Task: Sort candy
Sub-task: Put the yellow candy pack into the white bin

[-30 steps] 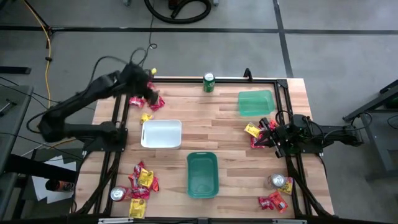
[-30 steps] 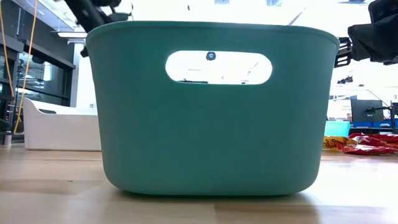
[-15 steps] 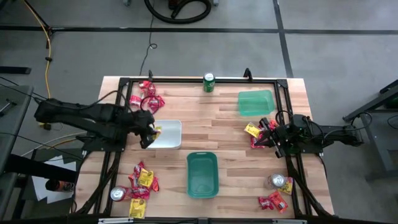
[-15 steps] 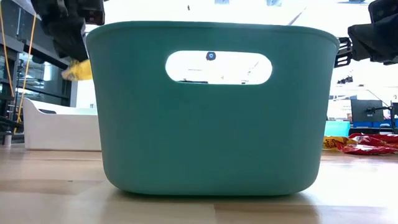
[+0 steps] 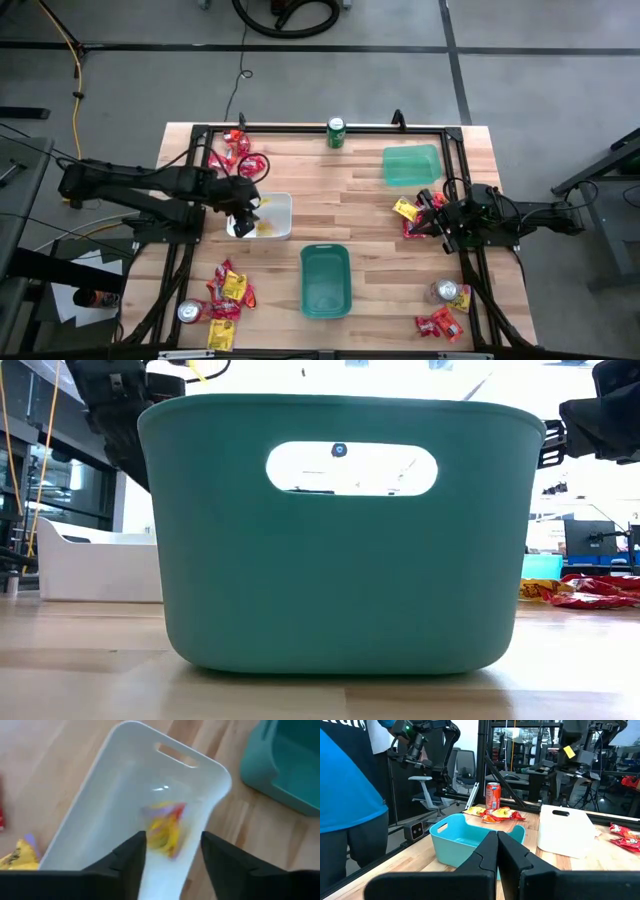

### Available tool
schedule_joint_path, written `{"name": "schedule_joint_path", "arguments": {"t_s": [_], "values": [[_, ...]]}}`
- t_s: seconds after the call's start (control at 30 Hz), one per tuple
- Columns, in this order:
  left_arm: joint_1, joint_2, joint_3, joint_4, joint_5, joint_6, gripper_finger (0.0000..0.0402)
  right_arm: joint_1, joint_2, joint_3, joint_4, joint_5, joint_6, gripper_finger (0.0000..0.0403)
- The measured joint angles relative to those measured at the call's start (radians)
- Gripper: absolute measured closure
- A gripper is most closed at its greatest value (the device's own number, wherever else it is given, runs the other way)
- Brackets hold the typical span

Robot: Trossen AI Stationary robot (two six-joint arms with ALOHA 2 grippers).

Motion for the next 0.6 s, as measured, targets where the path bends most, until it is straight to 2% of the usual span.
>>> {"name": "schedule_joint_path", "arguments": {"t_s": [0.1, 0.23, 0.4, 0.6], "values": [[0.026, -0.001, 0.001, 0.030, 0.061, 0.043, 0.0188, 0.000, 0.000, 0.000, 0.000, 0.000, 0.000, 0.0402], [0.060, 0.000, 0.037, 0.035, 0.118, 0.085, 0.0175, 0.000, 0.000, 0.000, 0.000, 0.000, 0.000, 0.0402], [0.098, -0.001, 0.126, 0.107, 0.094, 0.162, 0.0174, 0.000, 0.000, 0.000, 0.000, 0.010, -0.003, 0.0402], [0.141, -0.002, 0.195, 0.264, 0.064, 0.163, 0.0174, -0.001, 0.000, 0.000, 0.012, 0.323, -0.004, 0.0402]]}}
